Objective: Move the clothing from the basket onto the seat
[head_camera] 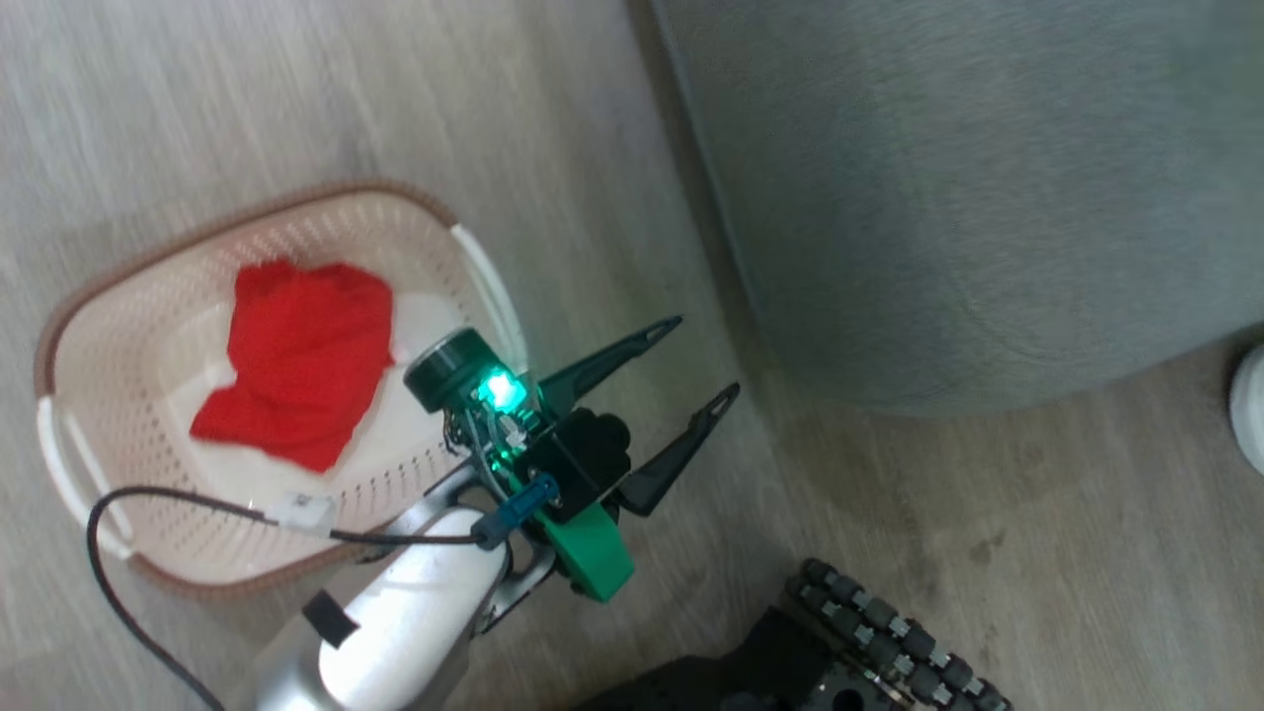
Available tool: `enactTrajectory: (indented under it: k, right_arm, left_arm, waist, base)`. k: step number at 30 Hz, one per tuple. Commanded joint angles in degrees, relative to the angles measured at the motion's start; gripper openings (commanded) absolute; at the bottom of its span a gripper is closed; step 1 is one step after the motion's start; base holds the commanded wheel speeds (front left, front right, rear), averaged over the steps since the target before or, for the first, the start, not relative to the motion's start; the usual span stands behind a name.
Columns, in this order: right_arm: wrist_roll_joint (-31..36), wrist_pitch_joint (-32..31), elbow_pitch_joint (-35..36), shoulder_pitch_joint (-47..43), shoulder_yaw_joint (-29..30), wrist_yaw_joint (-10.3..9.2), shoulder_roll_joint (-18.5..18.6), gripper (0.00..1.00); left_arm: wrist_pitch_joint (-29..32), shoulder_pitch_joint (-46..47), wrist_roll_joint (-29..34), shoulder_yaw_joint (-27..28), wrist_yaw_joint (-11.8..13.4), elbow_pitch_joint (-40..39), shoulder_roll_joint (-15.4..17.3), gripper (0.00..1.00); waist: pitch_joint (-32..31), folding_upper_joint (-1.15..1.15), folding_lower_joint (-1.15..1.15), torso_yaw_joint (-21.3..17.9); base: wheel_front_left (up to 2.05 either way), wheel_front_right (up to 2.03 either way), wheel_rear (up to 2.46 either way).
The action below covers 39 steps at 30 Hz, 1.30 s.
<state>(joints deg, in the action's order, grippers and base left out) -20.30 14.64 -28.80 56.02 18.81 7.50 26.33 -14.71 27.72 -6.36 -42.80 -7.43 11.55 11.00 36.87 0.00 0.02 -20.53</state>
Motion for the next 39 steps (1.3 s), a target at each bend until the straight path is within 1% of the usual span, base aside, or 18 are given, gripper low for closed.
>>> enactTrajectory:
  k: [1, 5, 11, 18, 24, 25, 26, 27, 33, 39]
  right_arm:
    - [0.06, 0.36, 0.99, 0.28, -0.04, -0.01, 2.28, 0.00]
    - [1.57, 0.36, -8.23, 3.95, -0.19, -0.01, 3.95, 0.00]
    - [3.59, 0.36, -19.74, 8.30, -3.35, -0.01, 4.81, 0.00]
    - [4.47, 0.36, -30.22, 11.48, -6.86, -0.01, 4.21, 0.00]
    - [3.27, 0.36, -35.09, 12.67, -9.90, -0.01, 3.61, 0.00]
    - [2.89, 0.36, -35.52, 12.82, -10.27, -0.01, 3.56, 0.22]
    - [2.59, 0.36, -35.73, 12.91, -10.68, -0.01, 3.63, 0.62]
    - [2.31, 0.36, -35.91, 12.95, -11.09, -0.01, 3.77, 1.00]
    - [0.52, 0.36, -35.66, 12.27, -13.25, -0.01, 4.63, 1.00]
    - [-1.14, 0.36, -32.76, 8.28, -17.14, -0.01, 4.66, 1.00]
  left_arm:
    - [-0.29, 0.32, 0.55, 0.80, -0.05, -2.14, 0.00, 1.00]
    - [-0.29, 1.19, 0.84, -0.24, -0.05, -2.25, -0.15, 1.00]
    - [-0.29, 1.66, 1.30, -0.70, -0.05, -2.37, -0.31, 1.00]
    - [-0.29, 2.43, 1.64, -0.43, -0.05, -2.39, -0.63, 1.00]
    - [-0.29, 2.67, 1.72, -0.03, -0.05, -2.36, -1.12, 1.00]
    - [-0.29, 2.66, 1.74, 0.03, -0.05, -2.33, -1.16, 1.00]
    - [-0.29, 2.65, 1.76, 0.11, -0.05, -2.32, -1.21, 1.00]
    - [-0.29, 2.63, 1.76, 0.21, -0.05, -2.29, -1.28, 1.00]
    - [-0.29, 2.63, 1.57, 0.10, -0.05, -2.04, -2.16, 1.00]
    - [-0.29, 2.47, 0.83, -0.18, -0.05, -2.06, -3.44, 1.00]
  waist:
    - [2.12, 0.00, -0.02, 2.14]
    - [3.90, 0.00, -0.02, 4.06]
    - [5.90, 0.00, -0.02, 5.82]
    - [7.10, 0.00, -0.02, 7.00]
    - [7.15, 0.00, -0.02, 7.33]
    - [7.07, 0.00, -0.02, 7.28]
    - [6.98, 0.00, -0.02, 7.22]
    - [6.83, 0.00, -0.02, 7.14]
    - [5.02, 0.00, -0.02, 6.80]
    - [0.57, 0.00, -0.02, 6.94]
  base:
    - [0.00, 0.00, 0.00]
    - [0.00, 0.00, 0.00]
    - [0.00, 0.00, 0.00]
    - [0.00, 0.00, 0.00]
    - [0.00, 0.00, 0.00]
    - [0.00, 0.00, 0.00]
    - [0.00, 0.00, 0.00]
    - [0.00, 0.00, 0.00]
    - [0.00, 0.00, 0.00]
    - [0.00, 0.00, 0.00]
